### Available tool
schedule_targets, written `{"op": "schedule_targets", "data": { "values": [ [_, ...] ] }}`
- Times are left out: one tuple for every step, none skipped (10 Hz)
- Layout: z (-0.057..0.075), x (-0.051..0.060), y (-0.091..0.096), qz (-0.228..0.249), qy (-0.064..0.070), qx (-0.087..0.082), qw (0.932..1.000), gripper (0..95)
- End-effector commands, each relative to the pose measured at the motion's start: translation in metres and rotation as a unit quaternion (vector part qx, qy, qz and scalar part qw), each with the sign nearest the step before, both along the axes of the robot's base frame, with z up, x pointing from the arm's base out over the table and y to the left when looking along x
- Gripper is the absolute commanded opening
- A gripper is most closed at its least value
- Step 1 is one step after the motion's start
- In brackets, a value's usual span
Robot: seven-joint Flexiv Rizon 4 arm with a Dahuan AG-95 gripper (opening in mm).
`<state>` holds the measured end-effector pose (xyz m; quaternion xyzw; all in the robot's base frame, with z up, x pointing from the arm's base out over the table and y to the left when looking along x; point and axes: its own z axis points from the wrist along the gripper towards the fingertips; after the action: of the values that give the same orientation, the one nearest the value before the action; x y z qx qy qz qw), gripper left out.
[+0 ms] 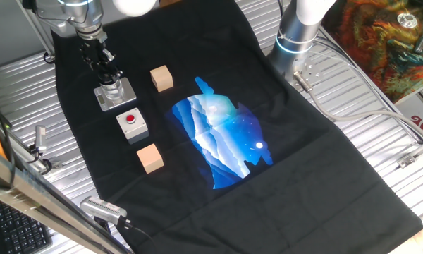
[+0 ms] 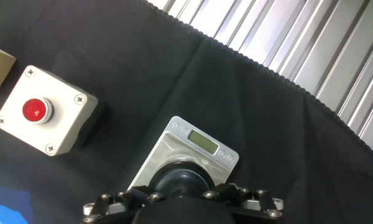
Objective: Screw the lid onto the jar
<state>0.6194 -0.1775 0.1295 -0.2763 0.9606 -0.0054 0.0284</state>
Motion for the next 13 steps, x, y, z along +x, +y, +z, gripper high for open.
{"op": "schedule_targets", "data": {
  "values": [
    [0.0015, -0.0012, 0.0003, 0.0, 0.001, 0.0, 1.0, 76.0],
    [0.0013, -0.0013, 0.0003, 0.0, 0.001, -0.001, 1.0, 76.0],
    [0.0013, -0.0013, 0.0003, 0.0, 0.0, 0.0, 1.0, 76.0],
    [0.0013, -0.0013, 0.0002, 0.0, 0.0, 0.0, 1.0, 76.0],
    [0.0013, -0.0013, 0.0002, -0.002, 0.0, -0.001, 1.0, 76.0],
    [0.0013, -0.0013, 0.0002, -0.004, -0.001, -0.001, 1.0, 76.0],
    [0.0013, -0.0013, 0.0002, -0.004, -0.001, -0.001, 1.0, 76.0],
    [0.0011, -0.0013, 0.0002, -0.004, -0.001, -0.001, 1.0, 76.0],
    [0.001, -0.0013, 0.0001, -0.004, -0.001, -0.001, 1.0, 76.0],
    [0.0008, -0.0013, 0.0001, -0.004, -0.002, 0.0, 1.0, 76.0],
    [0.0008, -0.0014, 0.0, -0.004, -0.002, 0.0, 1.0, 76.0],
    [0.0007, -0.0014, 0.0, -0.005, -0.002, -0.001, 1.0, 76.0],
    [0.0004, -0.0013, -0.0001, -0.004, -0.002, 0.0, 1.0, 76.0]
  ]
}}
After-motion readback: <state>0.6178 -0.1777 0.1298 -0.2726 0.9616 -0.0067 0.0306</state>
